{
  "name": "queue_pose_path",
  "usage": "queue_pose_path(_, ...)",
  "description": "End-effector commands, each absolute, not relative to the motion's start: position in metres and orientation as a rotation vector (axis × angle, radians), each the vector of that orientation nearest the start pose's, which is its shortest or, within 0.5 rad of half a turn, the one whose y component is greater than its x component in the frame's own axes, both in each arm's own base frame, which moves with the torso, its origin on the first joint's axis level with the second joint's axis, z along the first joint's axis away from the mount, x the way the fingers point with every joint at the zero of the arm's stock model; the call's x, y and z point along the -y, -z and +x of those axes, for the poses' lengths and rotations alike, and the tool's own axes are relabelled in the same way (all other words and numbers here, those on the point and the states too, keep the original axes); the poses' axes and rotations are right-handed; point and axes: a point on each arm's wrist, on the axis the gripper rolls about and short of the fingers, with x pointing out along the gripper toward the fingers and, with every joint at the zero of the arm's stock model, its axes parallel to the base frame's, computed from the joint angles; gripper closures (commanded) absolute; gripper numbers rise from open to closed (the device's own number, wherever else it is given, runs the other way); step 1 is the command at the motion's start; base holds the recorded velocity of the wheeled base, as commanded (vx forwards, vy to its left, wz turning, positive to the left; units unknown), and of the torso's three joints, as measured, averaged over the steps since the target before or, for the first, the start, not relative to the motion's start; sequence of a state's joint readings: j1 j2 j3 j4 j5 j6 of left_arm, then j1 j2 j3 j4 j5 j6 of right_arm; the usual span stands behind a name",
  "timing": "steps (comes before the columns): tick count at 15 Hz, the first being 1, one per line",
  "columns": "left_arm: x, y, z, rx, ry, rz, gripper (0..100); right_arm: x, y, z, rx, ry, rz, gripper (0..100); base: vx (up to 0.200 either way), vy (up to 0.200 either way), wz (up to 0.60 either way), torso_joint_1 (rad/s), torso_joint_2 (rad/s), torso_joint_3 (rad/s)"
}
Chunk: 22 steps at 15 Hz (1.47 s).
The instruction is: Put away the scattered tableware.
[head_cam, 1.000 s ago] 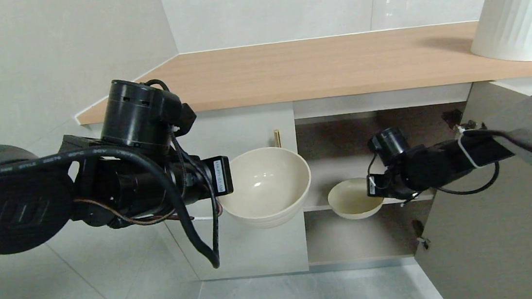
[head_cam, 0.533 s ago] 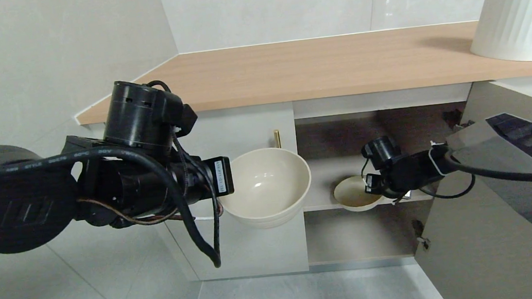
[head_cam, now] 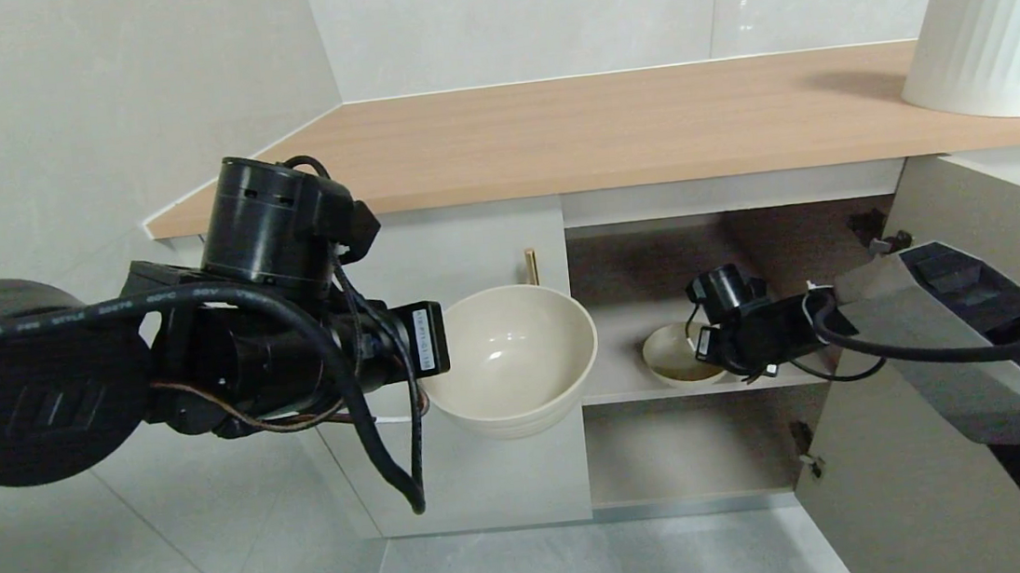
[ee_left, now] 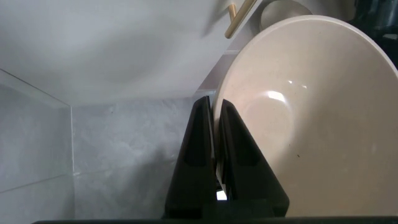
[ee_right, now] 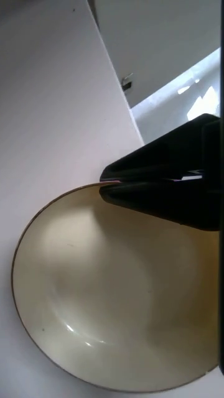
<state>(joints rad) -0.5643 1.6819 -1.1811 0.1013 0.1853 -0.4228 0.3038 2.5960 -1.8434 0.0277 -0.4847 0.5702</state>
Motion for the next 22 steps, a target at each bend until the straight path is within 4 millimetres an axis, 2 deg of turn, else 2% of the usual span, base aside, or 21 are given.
queue_pose_path(1,0.161,-0.223,0.262,-0.627,0.241,-0.186,100,-0.142,-0.016,0.491,-0.634,0.376,0.247,100,0.0,0.0,0.0,0.0,0.0,0.0)
queue_pose_path(9,0.161,-0.223,0.262,-0.627,0.241,-0.186,100,-0.144,-0.016,0.5,-0.589,0.4,0.266,100,0.0,0.0,0.0,0.0,0.0,0.0)
queue_pose_path(10,0.161,-0.222,0.262,-0.628,0.24,-0.185,100,-0.144,-0.017,0.5,-0.586,0.401,0.267,0,0.0,0.0,0.0,0.0,0.0,0.0)
queue_pose_path(15,0.161,-0.223,0.262,-0.627,0.241,-0.186,100,-0.142,-0.021,0.501,-0.572,0.408,0.291,0,0.0,0.0,0.0,0.0,0.0,0.0)
queue_pose_path(18,0.162,-0.219,0.264,-0.639,0.239,-0.181,100,-0.139,-0.044,0.49,-0.575,0.417,0.317,0,0.0,0.0,0.0,0.0,0.0,0.0)
queue_pose_path(19,0.164,-0.214,0.266,-0.651,0.238,-0.174,100,-0.137,-0.064,0.474,-0.601,0.401,0.319,0,0.0,0.0,0.0,0.0,0.0,0.0)
queue_pose_path(21,0.174,-0.202,0.27,-0.685,0.248,-0.148,100,-0.144,-0.092,0.446,-0.644,0.305,0.336,0,0.0,0.0,0.0,0.0,0.0,0.0)
queue_pose_path(22,0.178,-0.195,0.272,-0.702,0.256,-0.118,100,-0.145,-0.111,0.425,-0.673,0.229,0.353,0,0.0,0.0,0.0,0.0,0.0,0.0)
